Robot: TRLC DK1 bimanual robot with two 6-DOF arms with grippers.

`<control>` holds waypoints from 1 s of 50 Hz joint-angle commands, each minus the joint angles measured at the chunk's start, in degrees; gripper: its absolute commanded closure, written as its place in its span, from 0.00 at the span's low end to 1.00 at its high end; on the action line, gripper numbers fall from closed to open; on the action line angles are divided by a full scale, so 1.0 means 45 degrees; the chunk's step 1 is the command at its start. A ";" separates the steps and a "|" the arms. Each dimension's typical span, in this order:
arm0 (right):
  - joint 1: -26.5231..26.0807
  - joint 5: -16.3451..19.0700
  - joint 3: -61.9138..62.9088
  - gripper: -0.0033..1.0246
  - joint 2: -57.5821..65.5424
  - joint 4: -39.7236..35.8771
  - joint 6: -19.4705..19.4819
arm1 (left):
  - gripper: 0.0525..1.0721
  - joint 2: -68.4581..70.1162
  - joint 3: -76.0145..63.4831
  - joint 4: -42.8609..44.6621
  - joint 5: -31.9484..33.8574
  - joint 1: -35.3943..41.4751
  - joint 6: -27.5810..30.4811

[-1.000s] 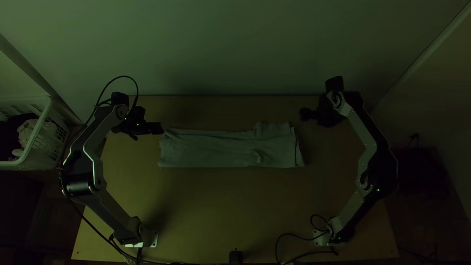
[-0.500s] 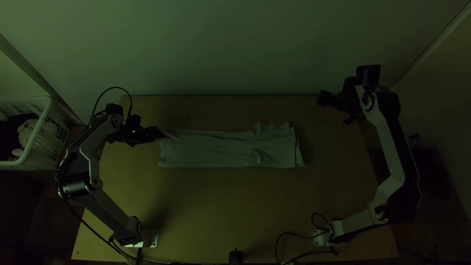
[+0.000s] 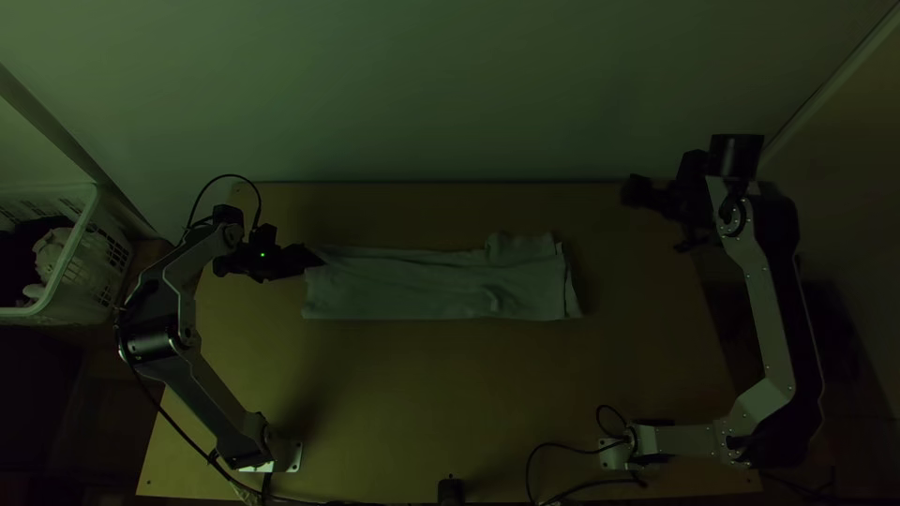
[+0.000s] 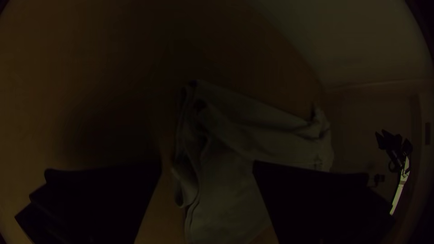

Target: Fold the t-shirt

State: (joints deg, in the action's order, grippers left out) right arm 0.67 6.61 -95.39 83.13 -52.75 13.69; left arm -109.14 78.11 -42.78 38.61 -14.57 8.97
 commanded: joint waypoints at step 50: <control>0.0262 -0.0102 0.2664 0.04 -0.1540 0.0258 0.0707 | 0.97 0.2203 -0.2083 0.1949 -0.4752 0.3296 -0.2677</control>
State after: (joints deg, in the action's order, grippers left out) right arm 1.34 6.48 -85.76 77.84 -52.51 16.03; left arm -101.65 69.60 -30.83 20.62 2.22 -4.51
